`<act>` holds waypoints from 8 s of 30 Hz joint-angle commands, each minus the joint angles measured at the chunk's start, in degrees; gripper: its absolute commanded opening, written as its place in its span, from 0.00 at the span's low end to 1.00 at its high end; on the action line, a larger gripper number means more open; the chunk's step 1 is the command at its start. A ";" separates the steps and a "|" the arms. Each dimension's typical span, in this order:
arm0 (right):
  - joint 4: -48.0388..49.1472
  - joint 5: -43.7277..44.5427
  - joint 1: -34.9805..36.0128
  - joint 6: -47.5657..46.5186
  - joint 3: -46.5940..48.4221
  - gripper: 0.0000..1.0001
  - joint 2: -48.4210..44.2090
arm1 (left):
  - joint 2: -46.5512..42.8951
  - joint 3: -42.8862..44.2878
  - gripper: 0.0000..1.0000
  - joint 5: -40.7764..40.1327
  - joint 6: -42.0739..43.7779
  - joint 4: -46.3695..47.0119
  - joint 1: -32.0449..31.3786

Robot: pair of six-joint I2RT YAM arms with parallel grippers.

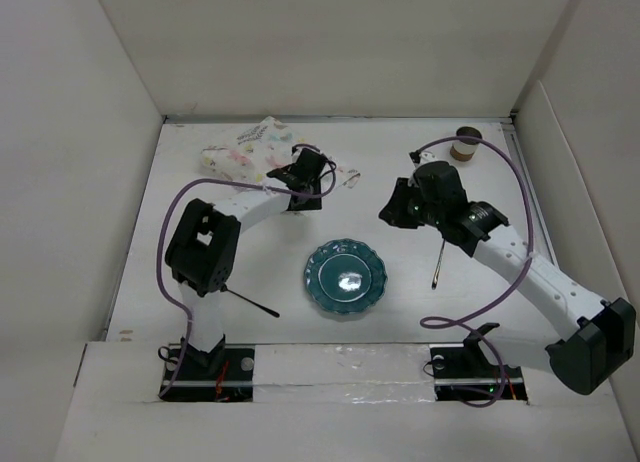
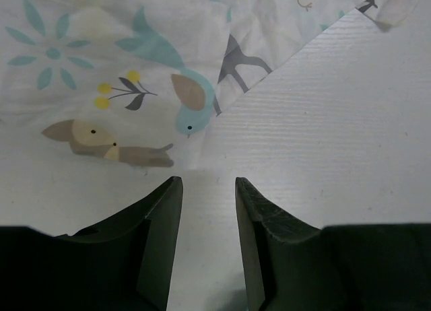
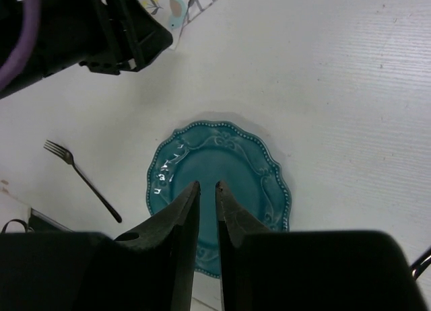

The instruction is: Set the dinner table for one person

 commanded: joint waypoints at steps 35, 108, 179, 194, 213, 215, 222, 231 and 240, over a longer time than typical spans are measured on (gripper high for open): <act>7.63 -0.26 -4.58 -0.30 -2.97 0.30 2.84 | 6.38 5.24 0.00 -13.34 5.54 -3.13 -1.77; 21.00 15.85 -16.20 -15.36 6.67 0.00 5.95 | -27.92 -3.18 0.00 19.35 -9.15 18.30 30.86; 1.49 -0.26 -3.36 1.80 21.21 0.51 43.47 | -3.48 3.74 0.00 0.10 0.18 11.46 19.94; 3.07 12.04 -6.26 2.34 14.71 0.00 29.42 | -8.40 7.51 0.00 -0.25 1.15 9.17 19.94; -5.02 10.47 -20.13 -9.01 33.95 0.00 0.65 | -28.63 21.49 0.00 1.07 -2.63 6.27 20.46; -3.27 8.54 -21.19 -8.74 34.91 0.00 3.54 | -26.35 21.93 0.00 1.25 -2.63 6.27 20.47; -0.71 2.73 -25.07 -7.16 47.38 0.00 19.36 | -10.18 37.81 0.00 1.60 -1.32 0.30 21.09; -6.86 -0.96 -27.62 -5.49 73.67 0.00 34.67 | -2.60 54.72 0.00 9.15 -6.32 -2.00 27.67; 6.84 -4.64 -27.62 -4.70 32.41 0.00 18.43 | -18.94 15.04 0.00 11.17 -7.98 8.63 29.25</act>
